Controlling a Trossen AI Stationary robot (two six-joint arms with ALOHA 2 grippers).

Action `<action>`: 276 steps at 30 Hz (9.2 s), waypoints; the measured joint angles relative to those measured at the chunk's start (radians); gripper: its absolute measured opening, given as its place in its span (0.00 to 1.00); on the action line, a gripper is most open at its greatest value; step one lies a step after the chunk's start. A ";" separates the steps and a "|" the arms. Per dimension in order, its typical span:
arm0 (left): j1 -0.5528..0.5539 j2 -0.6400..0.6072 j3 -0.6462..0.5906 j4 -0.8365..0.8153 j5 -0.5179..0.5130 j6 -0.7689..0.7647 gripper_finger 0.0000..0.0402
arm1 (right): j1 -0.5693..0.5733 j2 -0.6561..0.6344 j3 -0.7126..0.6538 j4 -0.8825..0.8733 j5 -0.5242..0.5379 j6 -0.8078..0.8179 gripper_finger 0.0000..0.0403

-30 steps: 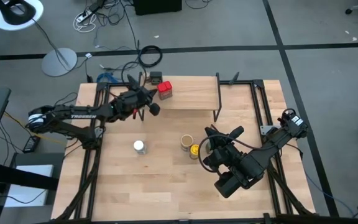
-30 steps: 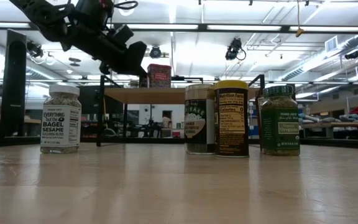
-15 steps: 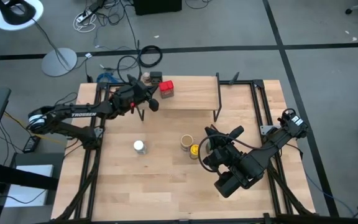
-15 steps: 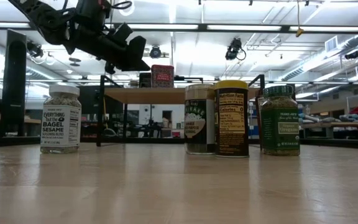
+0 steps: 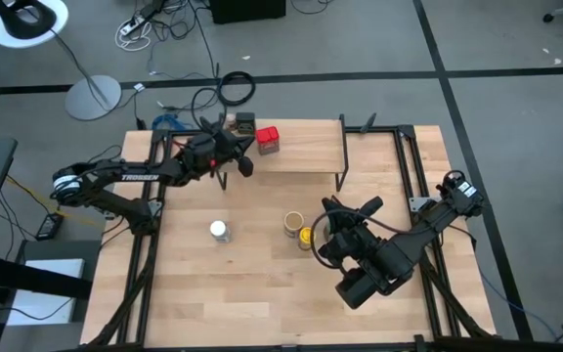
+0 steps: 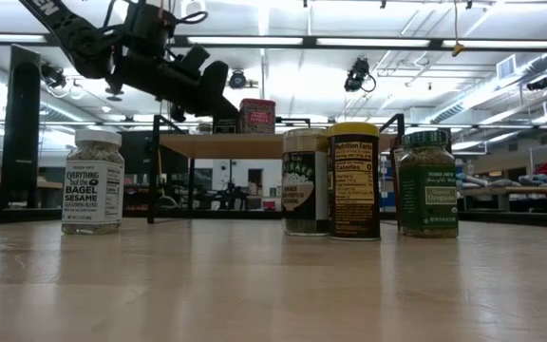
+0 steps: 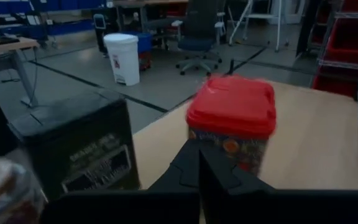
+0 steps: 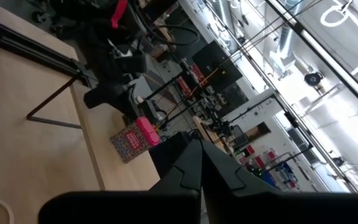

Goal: Shelf spices
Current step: Put the red seasoning can on the shelf, then put the white seasoning bottle on the shelf

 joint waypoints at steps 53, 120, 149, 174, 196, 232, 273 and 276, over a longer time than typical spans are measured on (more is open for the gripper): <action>-0.088 0.205 0.095 0.076 -0.088 0.048 0.00 | -0.006 0.000 0.000 -0.003 -0.012 0.003 0.00; -0.171 -0.254 0.159 -0.144 0.055 0.111 0.00 | -0.230 0.000 -0.001 0.727 -0.446 -0.741 0.00; -0.430 -0.682 0.006 -0.449 -0.157 0.221 0.00 | -0.723 0.001 -0.483 1.597 -0.981 -0.889 0.00; -0.400 -0.682 -0.089 -0.327 -0.197 0.229 0.00 | -0.905 0.005 -0.505 1.563 -1.066 -0.846 0.00; -0.400 -0.682 -0.089 -0.347 -0.199 0.230 0.00 | -0.963 0.026 -0.505 1.612 -1.132 -0.885 0.00; -0.377 -0.638 -0.088 -0.365 -0.218 0.230 0.00 | -0.931 0.021 -0.505 1.751 -1.505 -0.894 0.00; -0.381 -0.453 0.066 -1.019 0.004 0.225 0.07 | -0.372 -0.274 -0.504 1.216 -1.253 -0.653 0.68; -0.387 -0.435 0.093 -1.065 0.006 0.177 0.15 | -0.355 -0.270 -0.505 1.191 -1.223 -0.641 0.79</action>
